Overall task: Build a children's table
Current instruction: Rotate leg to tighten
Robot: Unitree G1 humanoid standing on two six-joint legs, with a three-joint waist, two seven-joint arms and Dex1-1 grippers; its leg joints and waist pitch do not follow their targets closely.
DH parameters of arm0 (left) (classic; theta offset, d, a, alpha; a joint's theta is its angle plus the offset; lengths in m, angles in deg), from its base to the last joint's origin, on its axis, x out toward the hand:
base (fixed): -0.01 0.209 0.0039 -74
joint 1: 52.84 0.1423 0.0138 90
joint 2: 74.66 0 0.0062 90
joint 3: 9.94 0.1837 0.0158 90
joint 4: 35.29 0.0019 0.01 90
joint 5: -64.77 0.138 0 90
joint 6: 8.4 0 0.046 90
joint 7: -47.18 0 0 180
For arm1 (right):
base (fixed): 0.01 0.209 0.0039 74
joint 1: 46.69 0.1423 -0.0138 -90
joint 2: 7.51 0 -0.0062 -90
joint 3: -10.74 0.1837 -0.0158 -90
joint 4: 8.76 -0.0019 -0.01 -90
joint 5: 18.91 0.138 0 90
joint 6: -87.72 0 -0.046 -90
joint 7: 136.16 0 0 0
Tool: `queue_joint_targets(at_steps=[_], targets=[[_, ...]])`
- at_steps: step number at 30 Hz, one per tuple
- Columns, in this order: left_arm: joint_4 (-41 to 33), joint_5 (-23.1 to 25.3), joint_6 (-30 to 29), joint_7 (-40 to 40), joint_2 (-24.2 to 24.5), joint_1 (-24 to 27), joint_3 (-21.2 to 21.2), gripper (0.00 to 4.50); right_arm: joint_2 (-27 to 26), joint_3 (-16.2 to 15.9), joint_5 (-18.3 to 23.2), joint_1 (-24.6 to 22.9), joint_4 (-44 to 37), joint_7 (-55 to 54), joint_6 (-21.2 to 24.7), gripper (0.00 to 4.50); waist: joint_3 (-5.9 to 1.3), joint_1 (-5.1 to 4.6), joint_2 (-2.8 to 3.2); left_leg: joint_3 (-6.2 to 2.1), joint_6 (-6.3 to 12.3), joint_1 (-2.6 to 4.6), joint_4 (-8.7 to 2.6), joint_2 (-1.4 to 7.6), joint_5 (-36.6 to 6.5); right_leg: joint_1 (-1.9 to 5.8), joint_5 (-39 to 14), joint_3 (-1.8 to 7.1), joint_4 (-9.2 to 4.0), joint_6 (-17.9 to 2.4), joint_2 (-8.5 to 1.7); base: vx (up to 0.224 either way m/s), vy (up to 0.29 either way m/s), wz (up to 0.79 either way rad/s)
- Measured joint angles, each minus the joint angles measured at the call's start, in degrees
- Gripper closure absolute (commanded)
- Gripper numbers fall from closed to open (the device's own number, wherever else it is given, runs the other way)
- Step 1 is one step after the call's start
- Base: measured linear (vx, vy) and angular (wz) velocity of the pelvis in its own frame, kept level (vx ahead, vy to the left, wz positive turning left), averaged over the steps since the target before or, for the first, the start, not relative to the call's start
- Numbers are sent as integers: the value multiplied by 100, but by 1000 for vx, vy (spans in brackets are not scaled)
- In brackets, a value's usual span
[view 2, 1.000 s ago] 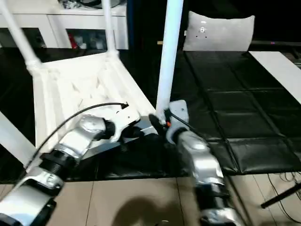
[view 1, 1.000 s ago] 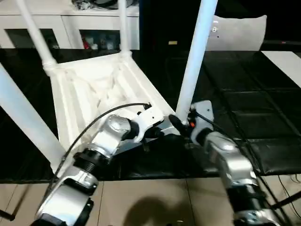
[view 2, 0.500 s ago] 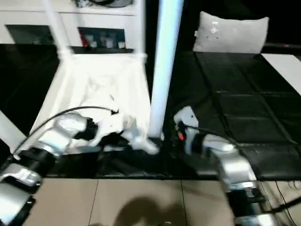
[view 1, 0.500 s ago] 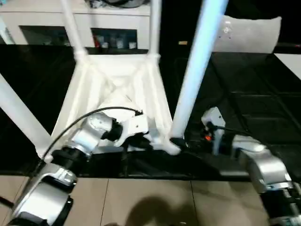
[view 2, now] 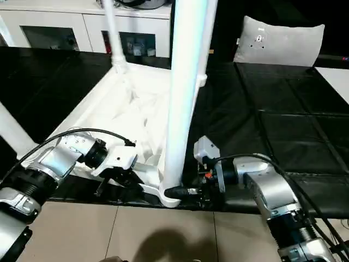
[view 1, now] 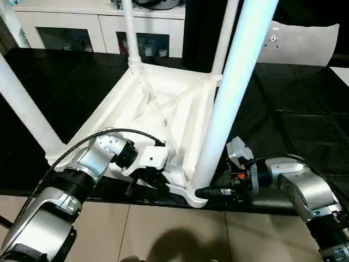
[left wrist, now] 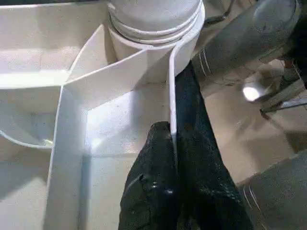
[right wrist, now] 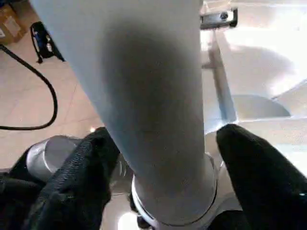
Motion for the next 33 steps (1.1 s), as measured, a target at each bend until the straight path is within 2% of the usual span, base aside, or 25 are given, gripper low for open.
queue_joint_targets(at_steps=[5,6,10,12,17,22,24,28,33], targets=[[19,1,70,20,-3,-6,7,450,10,-31,0,111,18,180,12,143,0,3,-1,0,0,-1,0,1,0,-1,-1,-2,3,2,0,0,0,0],[24,1,88,20,-3,-11,7,450,11,-31,0,116,18,199,12,169,0,4,-1,0,0,-1,0,1,0,-1,-1,-2,3,2,0,0,0,0],[25,1,93,23,-1,-11,7,450,14,-29,13,120,57,224,11,191,0,7,-1,0,0,-1,0,1,0,-1,-1,-2,3,2,0,0,0,0],[25,-2,93,26,-2,-12,6,450,14,-30,14,126,70,222,11,219,0,8,-1,0,0,-1,0,1,0,-1,-1,-2,3,2,0,0,0,0],[24,-10,87,39,-3,-10,5,450,14,-30,19,132,65,216,46,241,0,22,-3,0,0,-1,1,1,0,-1,-1,-2,3,2,0,0,0,0],[-89,-38,-325,11,-47,20,-43,450,-46,42,56,18,-104,54,273,248,0,29,-2,0,0,6,2,1,1,3,-1,-2,7,2,-1,0,0,0],[-245,-44,-734,-109,-77,88,-95,450,-186,123,86,-168,-300,-254,399,248,-1,21,-2,0,-1,16,2,1,1,11,-1,0,11,2,-1,0,0,0],[-325,58,-1339,-556,-117,126,-266,450,-530,303,-103,-280,-380,-1109,409,248,-3,-93,1,0,-7,32,8,1,5,15,-18,2,18,30,0,0,0,0],[-360,256,-2214,-1749,-525,145,-594,450,-1411,721,-659,-187,-110,-2984,379,255,-8,-429,5,-18,-9,40,28,0,5,11,-23,-29,-17,38,-4,0,0,0]])
